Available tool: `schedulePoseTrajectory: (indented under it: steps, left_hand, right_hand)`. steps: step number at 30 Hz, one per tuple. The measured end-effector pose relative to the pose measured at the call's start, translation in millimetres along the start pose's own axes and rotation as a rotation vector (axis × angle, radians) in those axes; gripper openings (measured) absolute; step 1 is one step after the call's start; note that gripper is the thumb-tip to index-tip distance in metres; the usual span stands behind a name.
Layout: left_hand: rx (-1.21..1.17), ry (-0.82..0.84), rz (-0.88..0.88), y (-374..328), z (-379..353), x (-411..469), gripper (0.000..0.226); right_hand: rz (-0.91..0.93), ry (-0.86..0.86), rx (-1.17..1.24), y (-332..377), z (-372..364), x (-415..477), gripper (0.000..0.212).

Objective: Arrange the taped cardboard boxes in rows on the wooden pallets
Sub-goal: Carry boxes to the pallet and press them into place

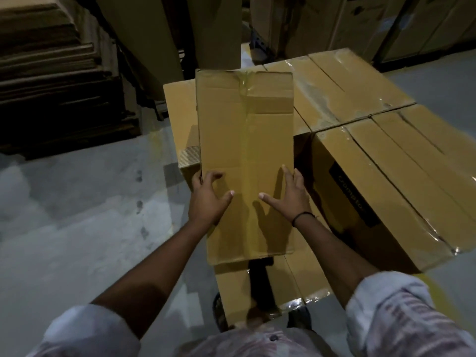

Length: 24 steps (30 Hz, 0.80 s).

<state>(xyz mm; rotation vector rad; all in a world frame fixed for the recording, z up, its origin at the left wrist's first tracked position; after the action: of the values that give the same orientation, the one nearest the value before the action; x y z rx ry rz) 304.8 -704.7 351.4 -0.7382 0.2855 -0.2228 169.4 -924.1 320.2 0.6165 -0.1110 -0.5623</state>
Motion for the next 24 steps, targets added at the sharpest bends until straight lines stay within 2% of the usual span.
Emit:
schedulePoseTrajectory:
  steps: [7,10,13,18,24]
  left_hand:
    - [0.029,-0.01,0.096,-9.4,-19.3,-26.8,0.072]
    - [0.092,0.001,0.107,-21.9,-36.1,-57.9,0.074]
    - [0.129,0.003,0.13,-32.2,-58.2,-98.2,0.076]
    - [0.129,0.009,0.175,-37.0,-106.6,-157.6,0.084]
    - [0.14,-0.006,0.193,-50.3,-153.5,-209.8,0.089]
  right_hand:
    - [0.049,0.038,0.061,-12.7,15.4,2.9,0.114]
    - [0.06,0.02,0.008,-31.3,33.7,-7.9,0.113]
    - [0.108,-0.012,-0.075,-53.4,56.5,-26.2,0.106]
    - [0.203,-0.091,-0.204,-85.4,94.1,-58.5,0.084]
    - [0.192,-0.098,-0.212,-135.3,119.0,-95.0,0.08]
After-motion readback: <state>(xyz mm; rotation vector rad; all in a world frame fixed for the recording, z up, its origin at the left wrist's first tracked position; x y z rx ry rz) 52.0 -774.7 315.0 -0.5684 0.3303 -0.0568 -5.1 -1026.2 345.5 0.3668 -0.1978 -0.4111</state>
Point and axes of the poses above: each hand's wrist, its own x-axis towards the middle knuckle, its own z-axis out of the back of the hand, y = z × x, the point moved 9 cm from there along x, towards the middle knuckle, and after that the axes turned 12 degrees about z, right-handed, at the moved point
